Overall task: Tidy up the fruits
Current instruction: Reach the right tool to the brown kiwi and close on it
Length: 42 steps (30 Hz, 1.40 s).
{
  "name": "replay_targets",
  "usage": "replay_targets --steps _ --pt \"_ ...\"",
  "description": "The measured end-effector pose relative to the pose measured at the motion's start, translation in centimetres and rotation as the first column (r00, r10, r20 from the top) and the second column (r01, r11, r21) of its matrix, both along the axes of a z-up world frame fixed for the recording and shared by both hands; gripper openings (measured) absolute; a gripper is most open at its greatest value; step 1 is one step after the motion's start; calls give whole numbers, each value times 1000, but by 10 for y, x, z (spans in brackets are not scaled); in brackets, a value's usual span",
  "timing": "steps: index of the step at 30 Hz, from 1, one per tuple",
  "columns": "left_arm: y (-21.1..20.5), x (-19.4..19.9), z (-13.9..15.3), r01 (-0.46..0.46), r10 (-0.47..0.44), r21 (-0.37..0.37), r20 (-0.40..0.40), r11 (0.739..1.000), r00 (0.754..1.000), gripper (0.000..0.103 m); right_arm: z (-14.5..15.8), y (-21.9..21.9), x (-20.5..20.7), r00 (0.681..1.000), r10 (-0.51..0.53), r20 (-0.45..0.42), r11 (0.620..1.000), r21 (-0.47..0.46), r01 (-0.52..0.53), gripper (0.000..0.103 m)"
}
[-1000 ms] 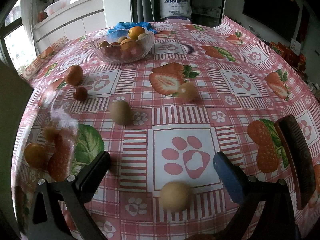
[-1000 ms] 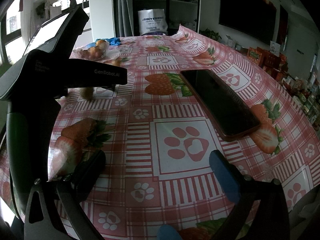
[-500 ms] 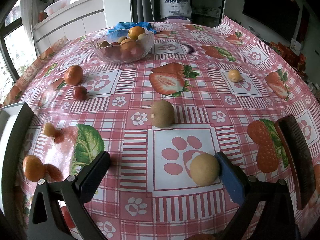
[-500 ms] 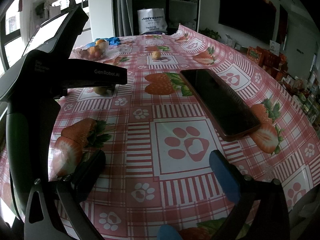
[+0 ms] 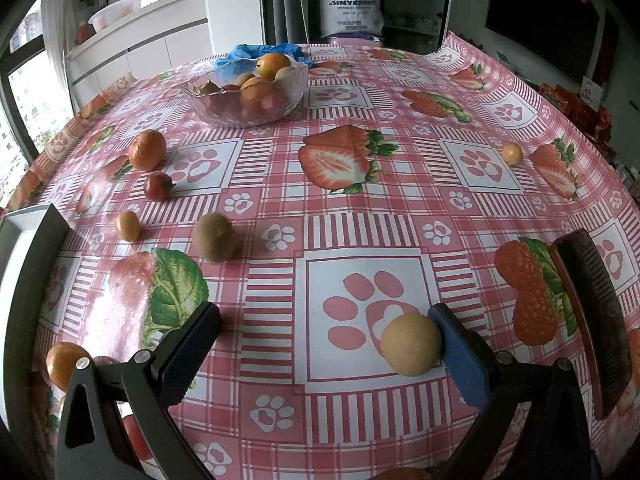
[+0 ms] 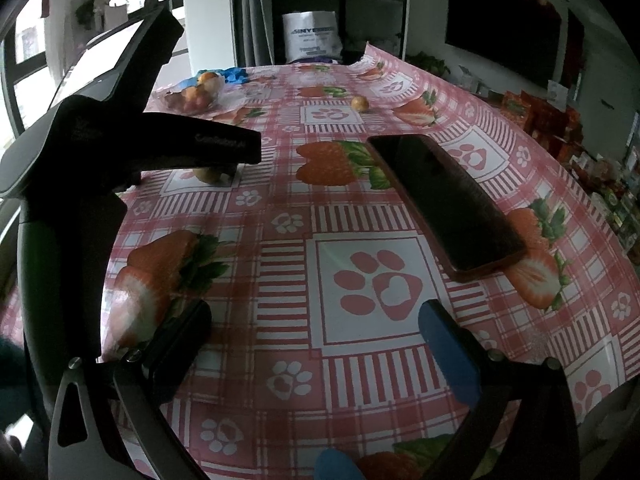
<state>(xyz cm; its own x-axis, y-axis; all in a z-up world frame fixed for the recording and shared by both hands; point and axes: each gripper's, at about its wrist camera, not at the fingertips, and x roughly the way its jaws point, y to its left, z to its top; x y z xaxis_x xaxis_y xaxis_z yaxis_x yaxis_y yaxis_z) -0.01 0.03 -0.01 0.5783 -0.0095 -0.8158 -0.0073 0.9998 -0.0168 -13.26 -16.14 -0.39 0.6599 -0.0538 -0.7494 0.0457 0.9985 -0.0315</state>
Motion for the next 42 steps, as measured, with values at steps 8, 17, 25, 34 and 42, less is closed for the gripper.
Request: replay_targets --steps 8,17,25,34,42 --pt "0 0 0 0 0 0 0 1000 1000 103 0 0 1 1000 2 -20 1000 3 -1 103" --pt "0 0 0 0 0 0 0 1000 1000 103 0 -1 6 999 5 -49 1000 5 -5 103" --pt "0 0 0 10 -10 1 -3 1000 1000 103 0 -1 5 999 6 -42 1000 4 -6 103" --pt "28 -53 46 80 -82 29 110 996 990 103 1 0 5 999 9 -36 1000 2 -9 103" --pt "106 -122 36 -46 39 52 127 998 991 103 0 1 3 1000 10 -28 1000 1 -10 103"
